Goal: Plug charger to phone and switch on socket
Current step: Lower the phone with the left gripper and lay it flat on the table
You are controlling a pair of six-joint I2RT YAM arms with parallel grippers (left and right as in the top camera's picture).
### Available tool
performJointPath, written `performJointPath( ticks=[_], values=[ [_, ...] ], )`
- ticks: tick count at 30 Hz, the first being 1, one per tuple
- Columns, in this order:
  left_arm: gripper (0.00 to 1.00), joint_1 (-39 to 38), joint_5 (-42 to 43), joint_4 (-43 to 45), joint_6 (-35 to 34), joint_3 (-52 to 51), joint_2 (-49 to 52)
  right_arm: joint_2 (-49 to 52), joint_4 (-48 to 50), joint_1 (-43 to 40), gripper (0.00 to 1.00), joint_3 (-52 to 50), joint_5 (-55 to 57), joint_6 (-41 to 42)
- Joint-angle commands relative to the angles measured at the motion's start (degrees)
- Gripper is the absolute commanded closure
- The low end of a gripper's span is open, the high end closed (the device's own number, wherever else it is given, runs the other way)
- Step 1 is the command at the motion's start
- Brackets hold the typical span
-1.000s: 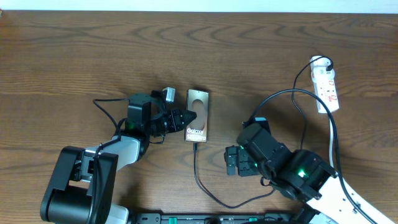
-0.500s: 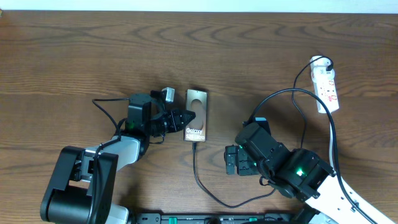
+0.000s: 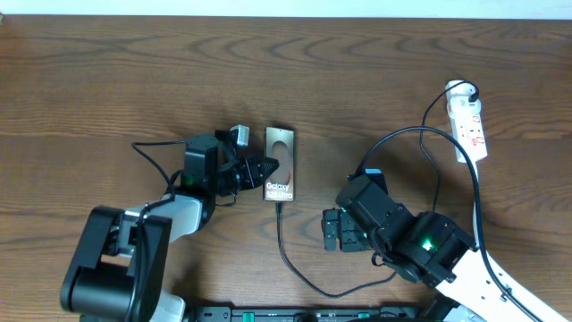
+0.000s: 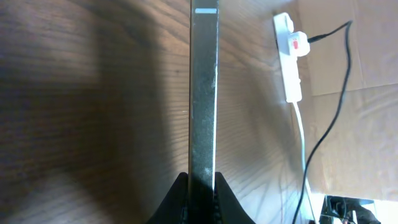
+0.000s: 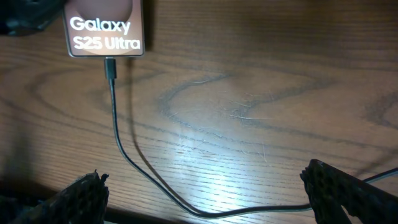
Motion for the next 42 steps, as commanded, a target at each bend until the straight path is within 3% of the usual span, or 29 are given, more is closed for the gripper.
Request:
performJointPath(
  ticks=[1, 11, 23, 26, 36, 38, 42],
  values=[
    [0.92, -0.17, 0.59, 1.22, 1.16, 0.72, 3.54, 0.33, -0.09, -0.17, 0.01, 1.07, 0.74, 0.85],
    [0.92, -0.15, 2.45, 1.25, 1.18, 3.56, 8.72, 0.33, -0.07, -0.17, 0.01, 1.05, 0.72, 0.85],
    [0.83, -0.15, -1.01, -1.57, 1.16, 3.54, 8.72, 0.33, -0.07, -0.17, 0.01, 1.05, 0.72, 0.85],
    [0.67, -0.15, -1.03, -1.64, 1.18, 3.54, 8.72, 0.33, -0.07, -0.17, 0.01, 1.07, 0.72, 0.85],
    [0.43, -0.15, -2.75, -5.62, 1.18, 3.54, 8.72, 0.33, -0.07, -0.17, 0.01, 1.07, 0.72, 0.85],
    [0.3, -0.15, -4.39, -7.96, 1.18, 3.54, 8.72, 0.33, -0.07, -0.17, 0.01, 1.07, 0.72, 0.85],
    [0.24, -0.15, -5.73, -10.47, 1.2, 3.52, 8.72, 0.33, -0.07, -0.17, 0.01, 1.07, 0.72, 0.85]
  ],
)
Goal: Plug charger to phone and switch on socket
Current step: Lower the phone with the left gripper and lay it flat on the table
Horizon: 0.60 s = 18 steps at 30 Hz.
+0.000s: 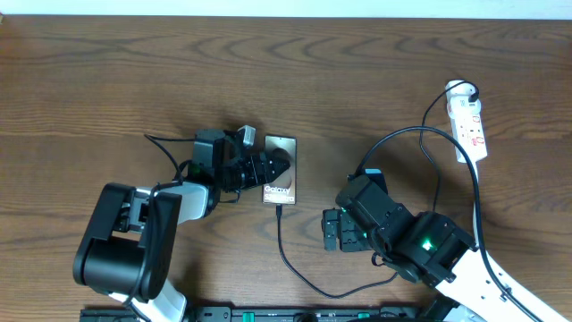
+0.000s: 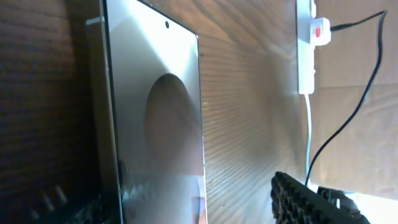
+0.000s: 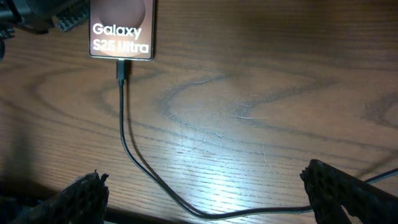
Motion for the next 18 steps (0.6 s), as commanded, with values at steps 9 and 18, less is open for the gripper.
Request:
performJointPath(
  ticks=[9, 18],
  values=[
    [0.1, 0.2, -9.99, -3.76, 0.83, -1.86, 2.4, 0.22, -0.04, -0.17, 0.01, 1.07, 0.72, 0.85],
    [0.09, 0.2, -9.97, -3.98, 4.44, -1.86, 2.19, 0.22, -0.04, -0.17, 0.01, 1.07, 0.72, 0.85]
  ],
)
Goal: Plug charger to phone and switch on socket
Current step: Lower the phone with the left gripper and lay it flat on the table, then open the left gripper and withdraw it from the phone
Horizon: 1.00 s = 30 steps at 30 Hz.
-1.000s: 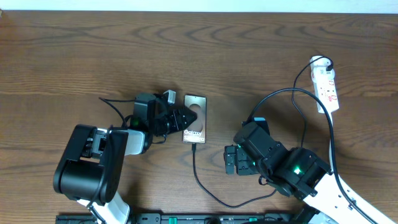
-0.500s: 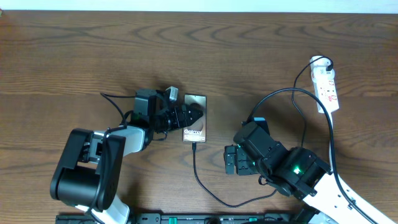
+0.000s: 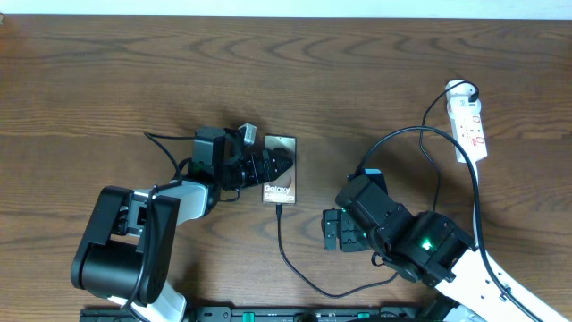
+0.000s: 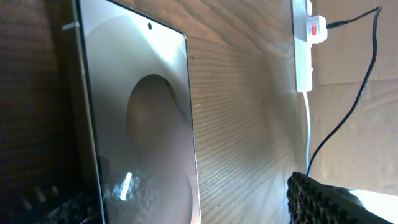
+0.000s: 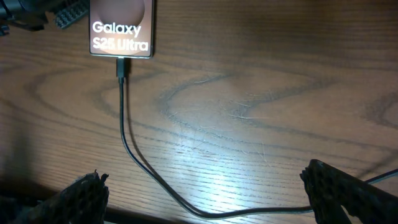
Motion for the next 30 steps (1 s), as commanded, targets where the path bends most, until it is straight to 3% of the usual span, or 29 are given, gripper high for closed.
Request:
performJointPath(
  ticks=[1, 19, 27, 30],
  values=[
    [0.1, 0.31, -9.84, -2.8, 2.71, -2.32, 3.15, 0.17, -0.07, -0.17, 0.01, 1.07, 0.72, 0.85],
    [0.09, -0.57, -14.16, -8.7, 6.43, -2.14, -1.77, 0.17, -0.07, -0.17, 0.01, 1.07, 0.72, 0.85],
    [0.09, -6.75, -14.4, -8.79, 11.69, 0.26, -1.77, 0.17, -0.07, -0.17, 0.01, 1.05, 0.72, 0.85],
    [0.09, -8.24, -18.58, -10.34, 11.87, 1.11, -1.79, 0.17, -0.07, -0.17, 0.01, 1.07, 0.72, 0.85]
  ],
)
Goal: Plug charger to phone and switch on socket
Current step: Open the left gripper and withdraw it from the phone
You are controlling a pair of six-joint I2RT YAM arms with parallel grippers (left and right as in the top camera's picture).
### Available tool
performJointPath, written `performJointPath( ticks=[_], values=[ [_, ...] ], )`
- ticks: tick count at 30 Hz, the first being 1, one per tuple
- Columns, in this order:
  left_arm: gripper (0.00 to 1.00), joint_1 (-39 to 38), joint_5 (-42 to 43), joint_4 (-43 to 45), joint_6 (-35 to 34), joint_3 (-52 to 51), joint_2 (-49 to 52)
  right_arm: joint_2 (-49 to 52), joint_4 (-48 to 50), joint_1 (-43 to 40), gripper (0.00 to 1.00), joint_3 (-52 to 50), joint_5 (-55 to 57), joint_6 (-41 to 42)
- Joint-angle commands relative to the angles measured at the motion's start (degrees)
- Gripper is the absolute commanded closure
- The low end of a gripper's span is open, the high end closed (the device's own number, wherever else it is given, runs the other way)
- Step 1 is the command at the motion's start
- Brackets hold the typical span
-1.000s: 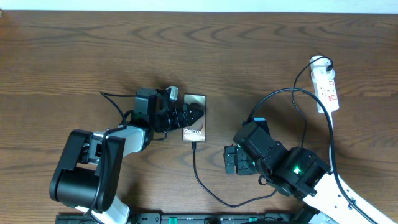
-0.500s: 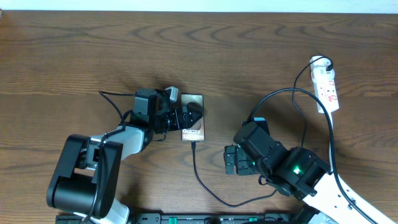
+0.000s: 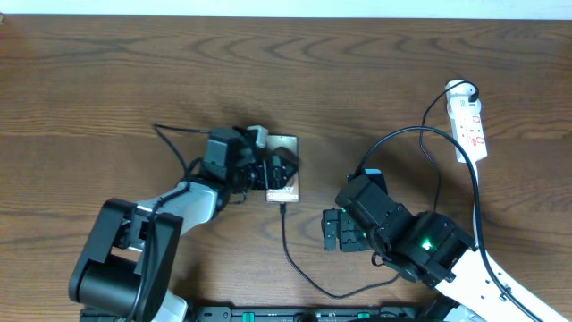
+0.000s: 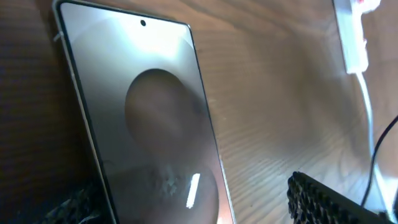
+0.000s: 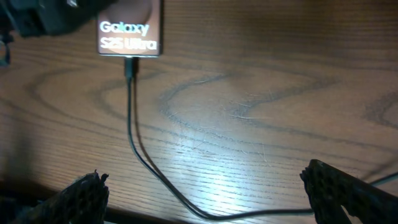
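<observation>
The phone (image 3: 288, 176) lies flat on the wooden table, its lit screen reading "Galaxy S25 Ultra" (image 5: 129, 34). The black charger cable (image 3: 299, 268) is plugged into its near end (image 5: 130, 65) and loops off to the white socket strip (image 3: 470, 121) at the far right. My left gripper (image 3: 271, 166) is open and hangs over the phone's left part; the screen (image 4: 155, 118) fills the space between the fingers (image 4: 323, 199). My right gripper (image 3: 332, 230) is open near the front, holding nothing, with the cable (image 5: 161, 186) passing between its fingers (image 5: 348, 193).
The socket strip shows at the upper right of the left wrist view (image 4: 349, 37). Its white lead (image 3: 490, 259) runs down the table's right side beside my right arm. Bare wood (image 3: 134, 80) stretches to the left and the back.
My left gripper has shifted right, from beside the phone's left edge to over its left part. The phone sits slightly further right and turned. My right arm has not moved.
First my left gripper was shut on the phone's edge, with the charger plugged in. Then the gripper was open and the phone lay flat beside it. It stayed open there, and now it reaches over the phone. My right gripper stood open throughout.
</observation>
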Motion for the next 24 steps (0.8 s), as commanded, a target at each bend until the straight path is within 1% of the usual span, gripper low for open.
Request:
performJointPath(
  ticks=[1, 11, 15, 19, 21, 24],
  values=[
    [0.09, -1.38, -6.82, -2.73, 1.75, -0.39, 2.32, 0.17, -0.04, -0.17, 0.01, 1.05, 0.7, 0.87],
    [0.09, -1.11, -9.27, -3.21, 0.9, -0.35, 2.16, 0.22, -0.04, -0.17, 0.01, 1.07, 0.7, 0.87],
    [0.09, 0.11, -10.27, -3.5, 0.94, -0.33, 1.05, 0.24, -0.04, -0.17, 0.01, 1.05, 0.7, 0.87],
    [0.09, 2.27, -14.8, -8.72, 2.43, -0.24, -3.13, 0.22, -0.04, -0.17, 0.01, 1.05, 0.7, 0.87],
    [0.09, 3.43, -16.26, -12.81, 4.44, -0.22, -7.08, 0.24, -0.04, -0.17, 0.01, 1.05, 0.7, 0.87],
    [0.09, 4.39, -19.23, -18.21, 5.7, -0.22, -13.62, 0.22, -0.04, -0.17, 0.01, 1.05, 0.7, 0.87]
  ],
)
